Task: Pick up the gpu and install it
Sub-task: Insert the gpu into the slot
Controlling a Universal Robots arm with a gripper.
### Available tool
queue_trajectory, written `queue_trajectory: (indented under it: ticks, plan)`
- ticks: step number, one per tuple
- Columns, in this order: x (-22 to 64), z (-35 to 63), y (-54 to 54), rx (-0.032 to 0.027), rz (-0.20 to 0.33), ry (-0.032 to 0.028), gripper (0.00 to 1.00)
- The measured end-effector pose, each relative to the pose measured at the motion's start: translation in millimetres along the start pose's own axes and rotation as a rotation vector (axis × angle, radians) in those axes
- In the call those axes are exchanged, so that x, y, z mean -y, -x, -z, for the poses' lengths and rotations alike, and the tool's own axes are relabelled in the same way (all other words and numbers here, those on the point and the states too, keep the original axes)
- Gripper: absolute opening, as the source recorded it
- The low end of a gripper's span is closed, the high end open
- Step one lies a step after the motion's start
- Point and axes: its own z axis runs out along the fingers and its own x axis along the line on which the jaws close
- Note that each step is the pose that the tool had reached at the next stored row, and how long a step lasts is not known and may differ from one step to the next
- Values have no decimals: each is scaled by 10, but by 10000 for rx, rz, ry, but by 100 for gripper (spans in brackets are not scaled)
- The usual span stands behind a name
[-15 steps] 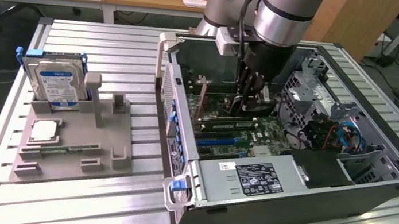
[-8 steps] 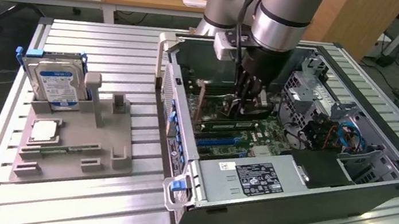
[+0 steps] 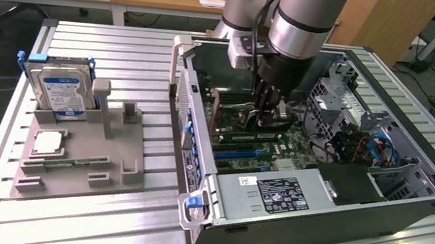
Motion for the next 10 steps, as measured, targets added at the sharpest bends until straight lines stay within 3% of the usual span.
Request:
queue_trajectory:
  ticks: [10]
  plan:
    - [-7,-29,-89,1,-1,-1,27]
